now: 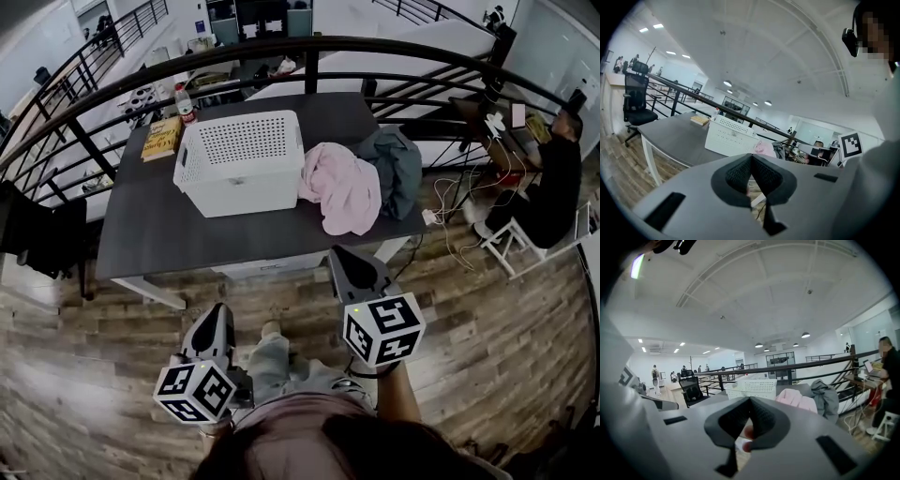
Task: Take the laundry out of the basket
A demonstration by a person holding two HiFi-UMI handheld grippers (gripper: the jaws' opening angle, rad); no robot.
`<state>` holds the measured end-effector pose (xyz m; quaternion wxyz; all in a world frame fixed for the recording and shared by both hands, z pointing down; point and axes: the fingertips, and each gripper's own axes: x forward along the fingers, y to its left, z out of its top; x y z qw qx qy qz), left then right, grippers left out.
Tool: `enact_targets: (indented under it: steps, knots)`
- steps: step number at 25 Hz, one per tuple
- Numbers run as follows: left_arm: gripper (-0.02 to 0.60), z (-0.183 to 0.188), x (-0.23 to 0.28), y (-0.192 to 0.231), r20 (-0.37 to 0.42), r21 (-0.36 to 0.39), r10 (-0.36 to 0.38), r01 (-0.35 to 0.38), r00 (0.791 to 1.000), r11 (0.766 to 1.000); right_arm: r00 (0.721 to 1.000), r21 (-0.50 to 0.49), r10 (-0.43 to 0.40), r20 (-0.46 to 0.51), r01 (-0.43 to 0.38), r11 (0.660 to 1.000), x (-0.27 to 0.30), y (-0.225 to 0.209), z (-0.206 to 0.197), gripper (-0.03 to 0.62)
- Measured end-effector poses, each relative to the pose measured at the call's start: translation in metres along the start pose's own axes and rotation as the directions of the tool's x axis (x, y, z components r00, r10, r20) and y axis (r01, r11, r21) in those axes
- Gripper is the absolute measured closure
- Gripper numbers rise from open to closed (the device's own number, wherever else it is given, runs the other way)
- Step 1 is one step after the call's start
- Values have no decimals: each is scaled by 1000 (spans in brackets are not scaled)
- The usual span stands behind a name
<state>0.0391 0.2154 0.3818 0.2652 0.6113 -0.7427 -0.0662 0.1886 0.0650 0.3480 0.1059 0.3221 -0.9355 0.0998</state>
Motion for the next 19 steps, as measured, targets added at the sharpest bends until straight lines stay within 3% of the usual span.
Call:
enact_targets:
  steps: [10, 19]
  knots:
    - [584, -5, -11, -19, -21, 48, 14, -13, 1000, 999, 1000, 20, 6, 11, -6, 1000, -20, 0, -7, 579]
    - [584, -3, 26, -35, -45, 73, -22, 26, 999, 997, 1000, 51, -16, 13, 16, 999, -15, -28, -12, 579]
